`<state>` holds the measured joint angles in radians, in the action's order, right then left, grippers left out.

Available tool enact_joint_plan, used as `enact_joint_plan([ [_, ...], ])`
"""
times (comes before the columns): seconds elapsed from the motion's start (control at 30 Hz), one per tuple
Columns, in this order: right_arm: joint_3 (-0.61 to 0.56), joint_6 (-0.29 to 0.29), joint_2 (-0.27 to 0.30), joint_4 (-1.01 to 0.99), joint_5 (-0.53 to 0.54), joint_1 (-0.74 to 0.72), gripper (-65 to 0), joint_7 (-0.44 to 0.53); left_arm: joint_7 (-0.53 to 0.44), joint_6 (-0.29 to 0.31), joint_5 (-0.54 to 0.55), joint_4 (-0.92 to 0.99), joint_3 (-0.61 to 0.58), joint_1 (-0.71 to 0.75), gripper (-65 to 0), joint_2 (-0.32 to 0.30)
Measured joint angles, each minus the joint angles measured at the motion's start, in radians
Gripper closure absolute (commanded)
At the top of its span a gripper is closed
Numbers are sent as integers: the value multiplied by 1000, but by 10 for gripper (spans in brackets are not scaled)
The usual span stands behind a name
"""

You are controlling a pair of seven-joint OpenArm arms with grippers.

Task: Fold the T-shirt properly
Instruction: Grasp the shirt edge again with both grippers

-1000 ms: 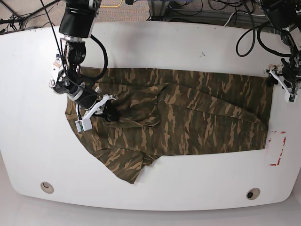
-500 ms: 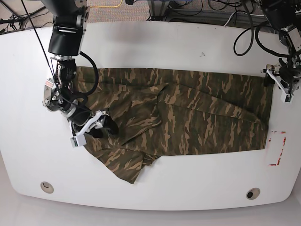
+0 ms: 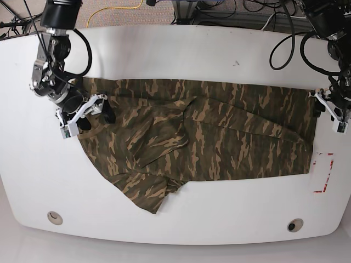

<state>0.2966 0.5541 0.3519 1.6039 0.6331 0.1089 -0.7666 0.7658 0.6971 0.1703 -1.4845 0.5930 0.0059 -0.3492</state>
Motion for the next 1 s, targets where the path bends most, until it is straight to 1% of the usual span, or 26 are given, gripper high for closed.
enact_joint_plan([
  [0.1, 26, -67, 6, 45, 0, 64, -495, -7, 3, 0, 0, -28, -2, -2, -365, 23],
  [0.17, 58, -98, 10, 72, 0, 104, -495, -7, 4, 5, 1, -32, -6, -1, -365, 31],
  [0.3, 111, -135, 29, 95, 0, 162, -493, 0, 6, 3, -1, -31, -6, -1, -365, 31],
  [0.4, 125, -143, 31, 92, -7, 185, -490, -3, 7, 0, -5, -31, -4, -2, -365, 34],
  [0.6, 108, -135, 19, 43, -9, 197, -490, 1, 7, 1, -4, -31, -7, -1, -365, 55],
  [0.73, 112, -130, 9, 14, -118, 196, -490, 14, 6, 1, -4, -24, -6, -2, -367, 51],
  [0.87, 122, -74, -33, -21, -227, 190, -487, 95, 3, 0, -5, 29, -5, -6, -368, 46],
  [0.9, 123, -63, -41, -25, -240, 182, -476, 112, 3, 1, -3, 46, -5, -9, -369, 46],
  [0.93, 124, -39, -48, -34, -255, 173, -465, 116, 4, 2, -6, 64, -5, -14, -369, 47],
  [1.0, 123, -15, -60, -49, -284, 153, -398, 121, 5, 1, -14, 92, -5, -24, -369, 49],
])
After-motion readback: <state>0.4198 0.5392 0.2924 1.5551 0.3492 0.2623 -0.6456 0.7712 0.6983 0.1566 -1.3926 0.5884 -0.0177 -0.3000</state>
